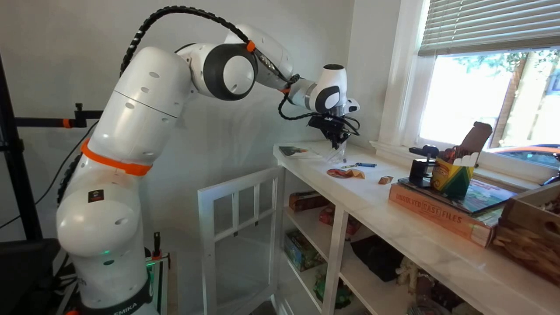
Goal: Put the crayons inside the plastic
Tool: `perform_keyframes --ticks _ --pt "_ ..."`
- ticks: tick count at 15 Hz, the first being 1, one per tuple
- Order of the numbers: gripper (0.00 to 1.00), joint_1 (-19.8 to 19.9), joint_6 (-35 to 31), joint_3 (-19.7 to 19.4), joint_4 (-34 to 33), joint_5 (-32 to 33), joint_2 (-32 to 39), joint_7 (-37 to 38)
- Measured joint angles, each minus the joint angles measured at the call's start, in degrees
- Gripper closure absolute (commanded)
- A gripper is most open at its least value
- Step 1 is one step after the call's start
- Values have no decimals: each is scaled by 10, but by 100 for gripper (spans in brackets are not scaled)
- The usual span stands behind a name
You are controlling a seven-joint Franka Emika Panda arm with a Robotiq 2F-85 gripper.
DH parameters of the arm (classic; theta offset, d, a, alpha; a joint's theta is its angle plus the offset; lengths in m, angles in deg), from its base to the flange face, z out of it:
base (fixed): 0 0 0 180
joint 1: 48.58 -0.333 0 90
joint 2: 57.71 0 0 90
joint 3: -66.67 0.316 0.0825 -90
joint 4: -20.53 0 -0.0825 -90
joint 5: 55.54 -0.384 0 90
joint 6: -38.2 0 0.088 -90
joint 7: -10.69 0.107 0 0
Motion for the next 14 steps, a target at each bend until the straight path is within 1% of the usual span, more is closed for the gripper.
perform_keyframes --ticks 5,6,7,9,14 --pt "97 -2 0 1 -3 0 1 7" --pt "65 -2 0 1 -3 0 1 8" --pt "64 -2 0 1 -3 0 1 8" --pt "50 -2 0 1 -3 0 1 9" --pt "11 -2 0 1 -3 1 1 11"
